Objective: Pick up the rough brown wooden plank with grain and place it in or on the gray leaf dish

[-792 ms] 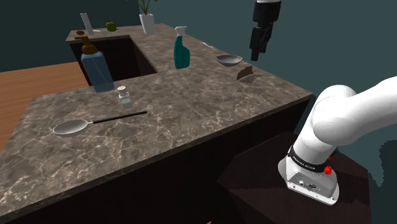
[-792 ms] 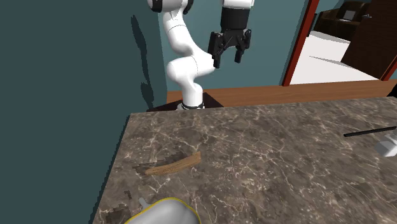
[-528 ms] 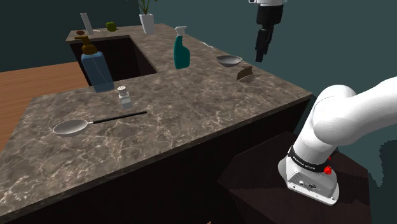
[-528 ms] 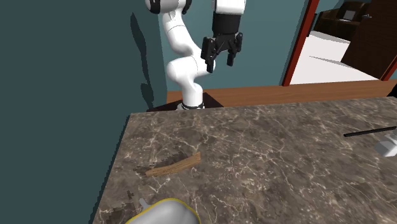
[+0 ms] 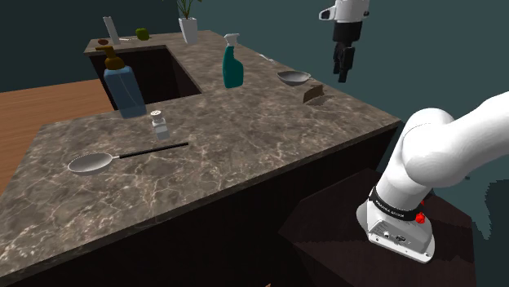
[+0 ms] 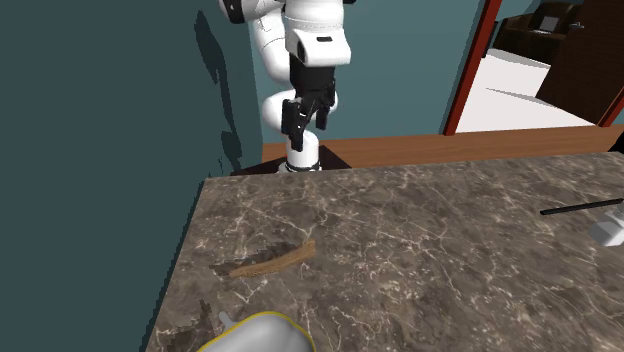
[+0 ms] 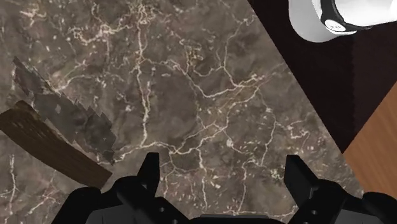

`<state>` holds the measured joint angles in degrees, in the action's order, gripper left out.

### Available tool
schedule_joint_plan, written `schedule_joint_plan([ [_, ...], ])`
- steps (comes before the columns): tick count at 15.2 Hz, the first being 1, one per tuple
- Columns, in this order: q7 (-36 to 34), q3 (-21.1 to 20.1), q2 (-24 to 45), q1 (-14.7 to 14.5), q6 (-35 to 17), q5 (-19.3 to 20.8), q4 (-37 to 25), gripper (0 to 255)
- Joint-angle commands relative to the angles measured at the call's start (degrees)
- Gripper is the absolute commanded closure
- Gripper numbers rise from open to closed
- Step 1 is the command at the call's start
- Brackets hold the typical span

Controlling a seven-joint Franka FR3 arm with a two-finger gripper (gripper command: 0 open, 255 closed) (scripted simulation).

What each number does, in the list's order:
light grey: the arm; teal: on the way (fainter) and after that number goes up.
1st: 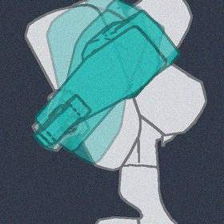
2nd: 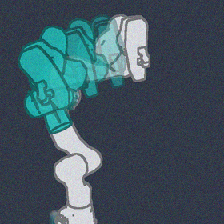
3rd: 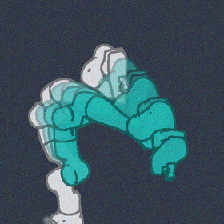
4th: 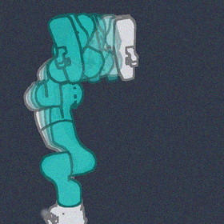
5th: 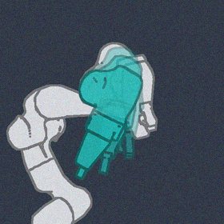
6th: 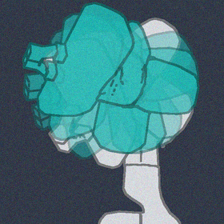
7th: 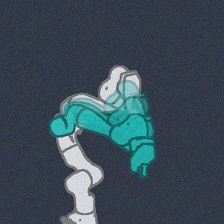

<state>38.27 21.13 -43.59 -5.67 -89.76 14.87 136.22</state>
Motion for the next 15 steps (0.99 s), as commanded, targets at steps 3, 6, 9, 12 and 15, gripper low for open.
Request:
schedule_joint_plan([
  [3,14.1,8.0,5.9,-3.0,-3.3,3.2,-2.8,0],
  [6,24.5,13.9,11.4,-5.8,-6.1,4.3,-5.6,0],
  [9,35.3,20.1,18.1,-9.3,-9.1,3.8,-9.1,0],
  [12,46.8,26.4,26.1,-13.2,-12.2,1.2,-13.2,0],
  [15,59.8,32.5,36.3,-16.7,-15.2,-4.5,-17.8,0],
])
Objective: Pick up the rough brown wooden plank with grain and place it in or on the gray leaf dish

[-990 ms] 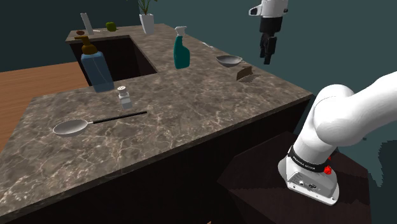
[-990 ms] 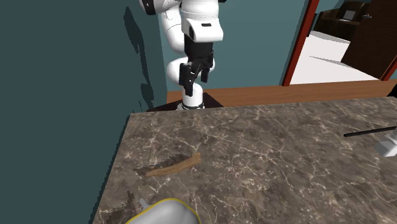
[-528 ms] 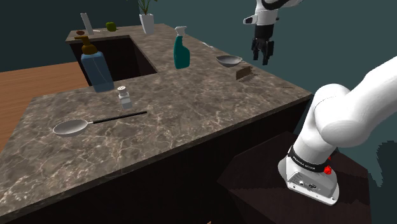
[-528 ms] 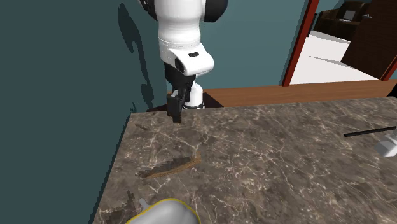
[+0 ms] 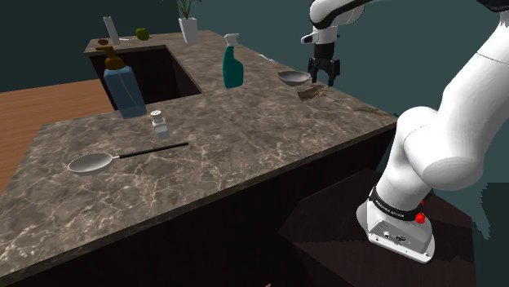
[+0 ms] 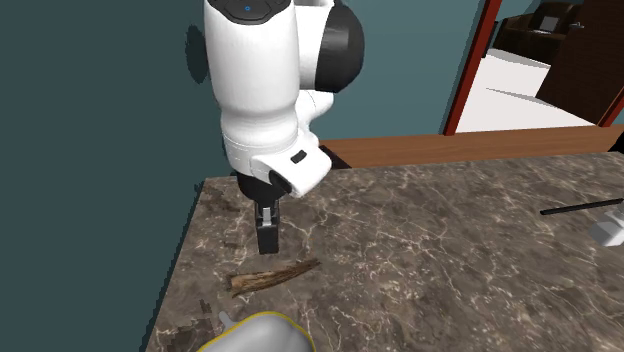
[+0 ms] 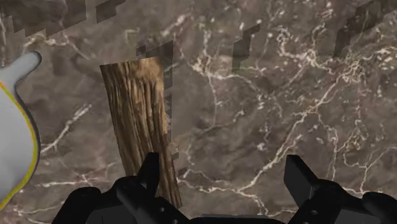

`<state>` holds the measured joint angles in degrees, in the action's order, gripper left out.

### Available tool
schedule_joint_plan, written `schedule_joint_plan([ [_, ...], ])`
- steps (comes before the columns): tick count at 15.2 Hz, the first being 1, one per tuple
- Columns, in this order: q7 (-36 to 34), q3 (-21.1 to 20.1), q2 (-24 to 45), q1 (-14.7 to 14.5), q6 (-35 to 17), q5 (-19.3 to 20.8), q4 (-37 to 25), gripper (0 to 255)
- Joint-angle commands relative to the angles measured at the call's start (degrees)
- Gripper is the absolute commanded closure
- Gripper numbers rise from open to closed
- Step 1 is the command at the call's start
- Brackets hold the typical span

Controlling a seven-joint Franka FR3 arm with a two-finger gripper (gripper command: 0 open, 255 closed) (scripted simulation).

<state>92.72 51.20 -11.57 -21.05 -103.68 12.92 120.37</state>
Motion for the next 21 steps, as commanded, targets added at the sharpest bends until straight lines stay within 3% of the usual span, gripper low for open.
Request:
schedule_joint_plan([
  [1,10.2,4.1,8.2,-2.1,-2.0,-5.3,-3.6,0],
  [3,18.4,5.5,15.2,-1.8,-3.0,-10.5,-6.6,0],
  [11,19.3,4.8,16.7,-0.6,-8.8,-11.7,-1.7,0],
  [18,19.3,4.8,16.7,-0.6,-8.8,-11.7,-1.7,0],
  [19,19.3,4.8,16.7,-0.6,-8.8,-11.7,-1.7,255],
  [21,19.3,4.8,16.7,-0.6,-8.8,-11.7,-1.7,255],
])
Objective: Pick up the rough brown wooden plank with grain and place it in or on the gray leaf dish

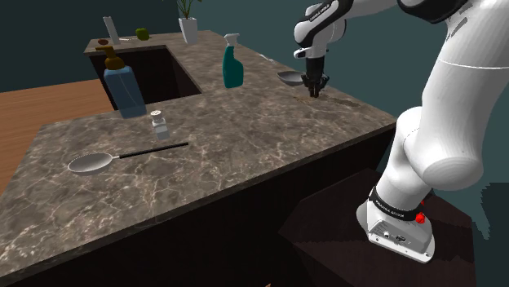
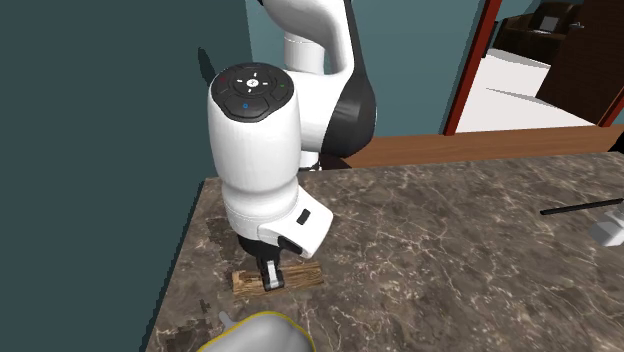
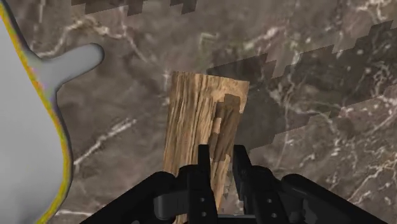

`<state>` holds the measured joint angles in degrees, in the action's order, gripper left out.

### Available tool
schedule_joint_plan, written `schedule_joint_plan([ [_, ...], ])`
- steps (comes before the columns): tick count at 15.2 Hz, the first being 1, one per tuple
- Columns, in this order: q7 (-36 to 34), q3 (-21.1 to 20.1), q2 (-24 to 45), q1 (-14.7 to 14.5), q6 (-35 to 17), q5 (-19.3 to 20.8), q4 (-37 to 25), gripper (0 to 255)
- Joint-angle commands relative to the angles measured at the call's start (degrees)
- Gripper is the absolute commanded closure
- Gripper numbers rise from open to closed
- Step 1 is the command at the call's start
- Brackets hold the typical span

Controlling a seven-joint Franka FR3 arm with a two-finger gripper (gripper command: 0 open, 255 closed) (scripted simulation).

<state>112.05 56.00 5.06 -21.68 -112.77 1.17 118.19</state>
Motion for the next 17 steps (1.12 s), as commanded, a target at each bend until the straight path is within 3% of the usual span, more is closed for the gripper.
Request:
schedule_joint_plan([
  [1,0.1,0.0,0.2,0.1,0.4,0.0,0.3,255],
  [7,-0.2,0.0,-0.1,-0.1,0.0,0.1,0.3,255],
  [8,-0.2,0.0,-0.1,-0.1,0.0,0.1,0.3,0],
  [11,-13.3,-1.7,-11.4,-3.2,-6.6,9.2,5.4,0],
  [17,-12.7,-1.6,-9.5,-2.7,-11.2,7.8,8.0,0],
])
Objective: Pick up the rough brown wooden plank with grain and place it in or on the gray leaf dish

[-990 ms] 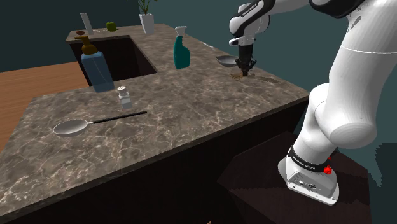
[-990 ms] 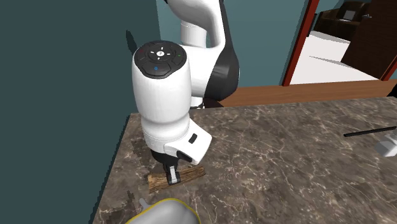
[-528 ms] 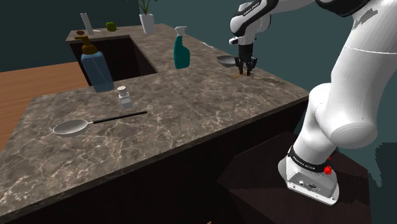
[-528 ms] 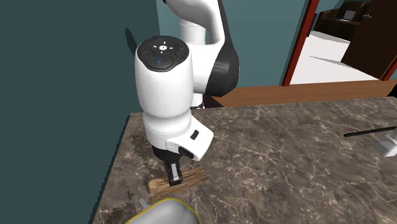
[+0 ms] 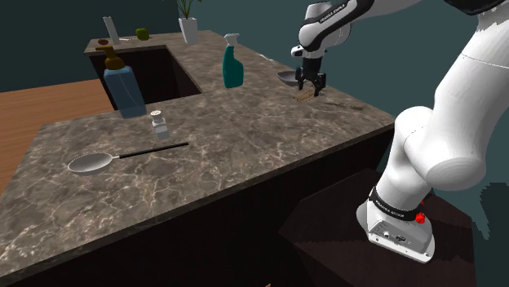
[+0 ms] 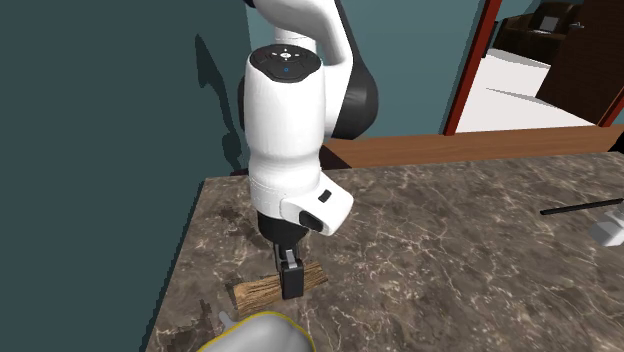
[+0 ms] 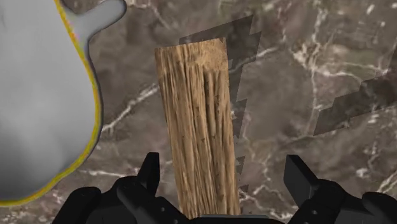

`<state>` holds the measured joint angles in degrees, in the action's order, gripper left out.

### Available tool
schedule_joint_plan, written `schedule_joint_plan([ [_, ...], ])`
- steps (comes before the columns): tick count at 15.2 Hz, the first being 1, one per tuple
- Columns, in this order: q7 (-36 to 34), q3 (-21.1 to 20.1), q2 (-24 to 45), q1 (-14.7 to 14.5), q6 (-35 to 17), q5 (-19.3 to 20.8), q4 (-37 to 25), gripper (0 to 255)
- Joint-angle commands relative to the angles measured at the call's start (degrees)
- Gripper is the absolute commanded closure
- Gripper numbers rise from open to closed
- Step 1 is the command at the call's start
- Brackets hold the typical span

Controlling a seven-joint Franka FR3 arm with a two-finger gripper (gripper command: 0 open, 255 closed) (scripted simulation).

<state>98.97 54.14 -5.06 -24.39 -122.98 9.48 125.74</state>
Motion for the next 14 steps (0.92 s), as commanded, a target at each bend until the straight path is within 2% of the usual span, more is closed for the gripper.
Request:
schedule_joint_plan([
  [1,0.8,0.4,1.3,0.0,-1.8,-1.0,0.9,0],
  [2,1.4,0.7,2.3,-0.1,-3.1,-1.9,1.5,0],
  [10,1.4,0.7,2.3,0.0,-3.1,-1.9,1.5,0],
  [11,1.4,0.7,2.3,0.0,-3.1,-1.9,1.5,255],
  [14,1.2,0.7,2.0,0.0,-3.1,-1.6,1.7,255],
])
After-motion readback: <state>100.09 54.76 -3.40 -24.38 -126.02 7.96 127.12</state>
